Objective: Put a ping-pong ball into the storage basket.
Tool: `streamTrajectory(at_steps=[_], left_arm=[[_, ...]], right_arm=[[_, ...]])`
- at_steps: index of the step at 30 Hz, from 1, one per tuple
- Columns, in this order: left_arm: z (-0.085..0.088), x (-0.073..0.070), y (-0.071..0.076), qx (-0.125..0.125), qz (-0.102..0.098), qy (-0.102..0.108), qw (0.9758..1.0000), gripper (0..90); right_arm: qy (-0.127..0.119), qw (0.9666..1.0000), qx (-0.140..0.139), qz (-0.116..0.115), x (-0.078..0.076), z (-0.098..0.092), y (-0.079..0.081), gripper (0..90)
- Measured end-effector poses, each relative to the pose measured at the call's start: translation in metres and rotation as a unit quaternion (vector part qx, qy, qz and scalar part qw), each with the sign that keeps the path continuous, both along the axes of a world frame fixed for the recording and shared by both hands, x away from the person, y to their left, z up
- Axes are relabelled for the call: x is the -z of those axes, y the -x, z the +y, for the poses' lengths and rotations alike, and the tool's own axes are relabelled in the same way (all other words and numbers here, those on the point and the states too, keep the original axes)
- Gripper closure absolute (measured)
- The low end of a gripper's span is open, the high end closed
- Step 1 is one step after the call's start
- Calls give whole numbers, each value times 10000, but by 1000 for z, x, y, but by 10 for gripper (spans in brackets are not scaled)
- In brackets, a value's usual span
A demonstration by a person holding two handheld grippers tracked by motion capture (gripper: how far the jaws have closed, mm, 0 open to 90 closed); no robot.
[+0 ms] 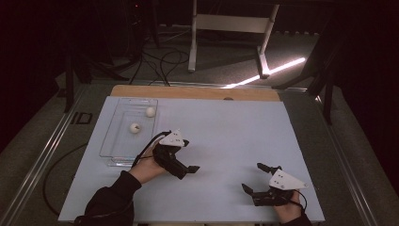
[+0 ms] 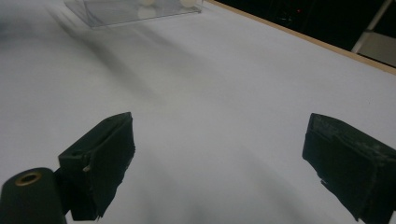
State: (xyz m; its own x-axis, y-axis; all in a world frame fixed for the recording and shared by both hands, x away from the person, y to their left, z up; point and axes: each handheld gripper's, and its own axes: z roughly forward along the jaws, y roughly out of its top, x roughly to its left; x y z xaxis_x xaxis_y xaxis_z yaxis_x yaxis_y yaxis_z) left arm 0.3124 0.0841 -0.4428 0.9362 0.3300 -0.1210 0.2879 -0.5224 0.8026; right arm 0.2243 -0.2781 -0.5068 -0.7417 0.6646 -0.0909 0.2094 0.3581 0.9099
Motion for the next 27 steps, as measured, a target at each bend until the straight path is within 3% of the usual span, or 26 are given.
streamTrajectory(at_steps=[11, 27], left_arm=[[-6, 10, 17, 212, 2, -45, 9998, 3], [-5, 30, 35, 331, 46, -102, 9994, 3]], right_arm=[[-11, 10000, 10, 6, 0, 0, 0, 90], [3, 10000, -13, 18, 0, 0, 0, 90]])
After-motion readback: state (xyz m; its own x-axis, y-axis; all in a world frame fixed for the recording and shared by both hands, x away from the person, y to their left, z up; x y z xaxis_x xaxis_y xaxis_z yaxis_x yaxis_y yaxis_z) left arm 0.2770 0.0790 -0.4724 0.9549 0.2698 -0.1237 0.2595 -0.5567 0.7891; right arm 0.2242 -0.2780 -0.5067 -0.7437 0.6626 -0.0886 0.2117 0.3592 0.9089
